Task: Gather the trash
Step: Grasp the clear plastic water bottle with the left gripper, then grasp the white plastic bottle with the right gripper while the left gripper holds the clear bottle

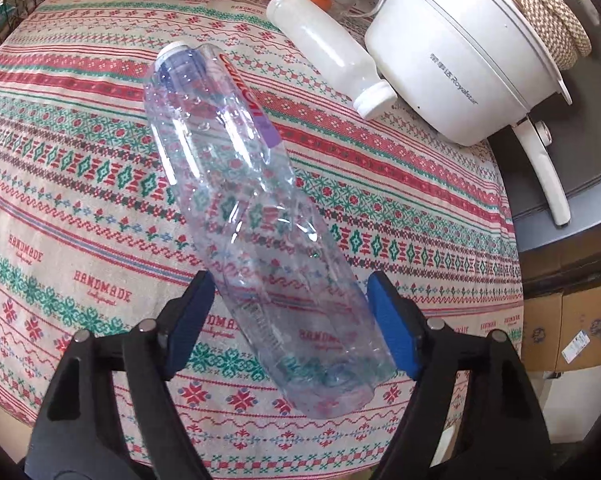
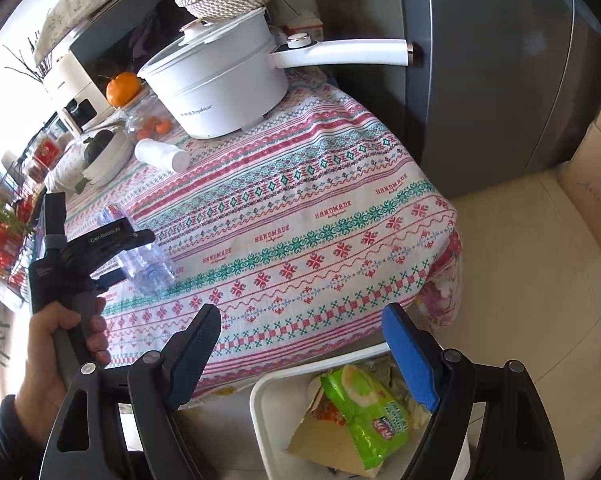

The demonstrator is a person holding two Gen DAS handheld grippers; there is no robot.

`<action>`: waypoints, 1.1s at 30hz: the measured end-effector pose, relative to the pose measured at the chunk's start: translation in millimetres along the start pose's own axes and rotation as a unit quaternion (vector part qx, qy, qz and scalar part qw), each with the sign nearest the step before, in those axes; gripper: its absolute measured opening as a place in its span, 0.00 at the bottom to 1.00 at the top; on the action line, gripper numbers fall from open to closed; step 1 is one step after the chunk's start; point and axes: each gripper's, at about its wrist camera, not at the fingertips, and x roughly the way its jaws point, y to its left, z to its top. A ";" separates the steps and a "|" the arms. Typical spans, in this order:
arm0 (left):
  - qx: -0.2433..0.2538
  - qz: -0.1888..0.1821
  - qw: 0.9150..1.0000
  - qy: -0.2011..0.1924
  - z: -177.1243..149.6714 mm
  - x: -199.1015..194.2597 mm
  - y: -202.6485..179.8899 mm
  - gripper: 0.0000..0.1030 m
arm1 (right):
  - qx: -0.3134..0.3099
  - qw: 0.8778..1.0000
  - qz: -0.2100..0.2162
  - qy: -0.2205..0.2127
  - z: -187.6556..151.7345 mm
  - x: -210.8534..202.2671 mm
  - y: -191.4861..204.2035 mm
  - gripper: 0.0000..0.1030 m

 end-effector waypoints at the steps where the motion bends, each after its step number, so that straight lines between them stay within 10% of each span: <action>1: 0.004 -0.007 1.000 0.008 1.3 -0.4 3.5 0.76 | -0.002 1.000 -0.003 0.000 -0.4 1.2 1.0 0.82; 16: 0.084 0.019 0.996 0.020 19.6 -33.6 79.3 0.63 | -0.081 0.997 0.005 0.001 15.5 52.2 72.8 0.82; 33: 0.103 0.028 0.994 -0.009 15.1 -88.9 190.1 0.62 | -0.294 0.951 0.020 -0.090 91.5 161.7 202.8 0.80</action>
